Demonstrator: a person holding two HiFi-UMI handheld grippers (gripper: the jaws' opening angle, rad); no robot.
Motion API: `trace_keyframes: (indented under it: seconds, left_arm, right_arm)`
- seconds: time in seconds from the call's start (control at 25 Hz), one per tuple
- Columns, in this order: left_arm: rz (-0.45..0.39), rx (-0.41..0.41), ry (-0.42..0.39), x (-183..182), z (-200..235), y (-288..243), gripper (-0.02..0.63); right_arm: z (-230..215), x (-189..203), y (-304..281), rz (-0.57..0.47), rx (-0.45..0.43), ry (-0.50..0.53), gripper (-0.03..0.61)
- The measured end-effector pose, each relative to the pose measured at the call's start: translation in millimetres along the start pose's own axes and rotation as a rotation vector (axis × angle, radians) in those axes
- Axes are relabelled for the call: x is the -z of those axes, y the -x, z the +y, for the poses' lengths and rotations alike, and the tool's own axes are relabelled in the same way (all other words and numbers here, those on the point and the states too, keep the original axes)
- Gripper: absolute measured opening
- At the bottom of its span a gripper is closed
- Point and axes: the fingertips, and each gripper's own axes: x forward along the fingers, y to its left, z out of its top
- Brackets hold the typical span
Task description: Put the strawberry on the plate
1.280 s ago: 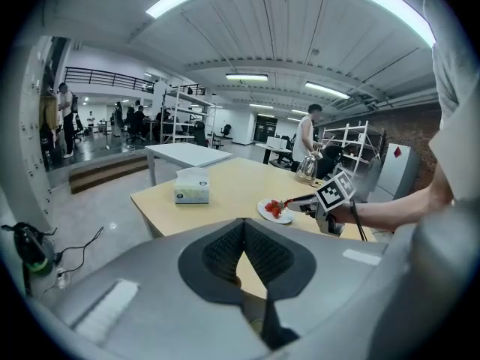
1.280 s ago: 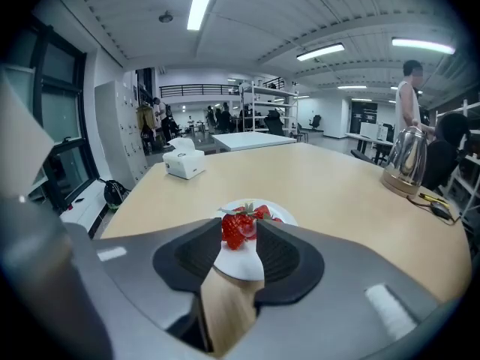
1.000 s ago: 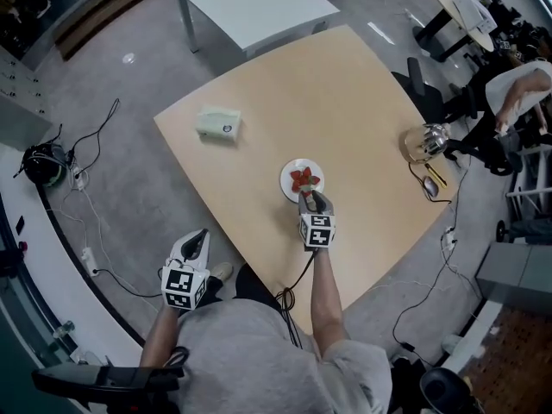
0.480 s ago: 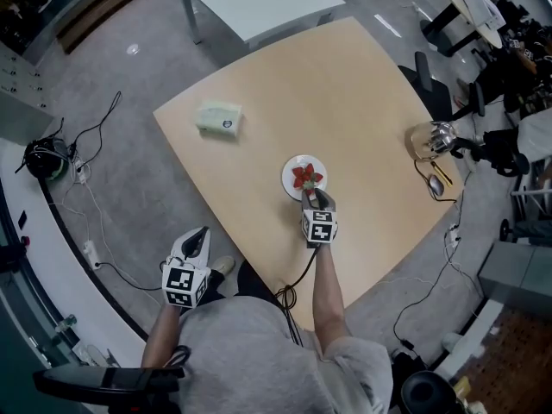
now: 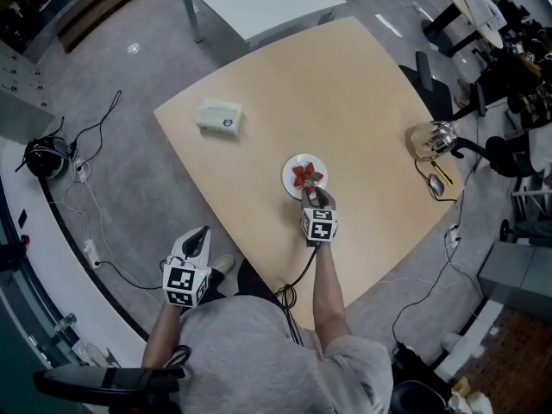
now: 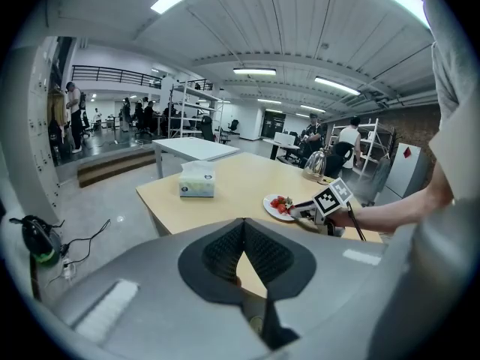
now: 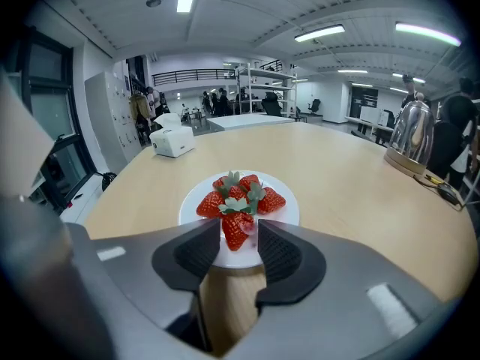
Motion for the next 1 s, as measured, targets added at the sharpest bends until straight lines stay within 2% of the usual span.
trace_keyframes:
  seconds: [0.2, 0.48, 0.76, 1.0]
  left_arm:
    - [-0.004, -0.004, -0.001, 1, 3, 3, 0.02]
    - [-0.014, 0.008, -0.009, 2, 3, 5, 0.02]
    - [-0.03, 0.046, -0.029, 1, -3, 8, 0.02]
    - [-0.058, 0.102, -0.06, -7, -15, 8, 0.02]
  right_arm:
    - [1, -4, 3, -0.017, 0.0, -0.005, 0.198]
    - [5, -11, 11, -0.039, 0.009, -0.007, 0.216]
    - [7, -25, 42, -0.105, 0.032, -0.022, 0.215]
    - [5, -41, 83, -0.19, 0.071, -0.04, 0.185]
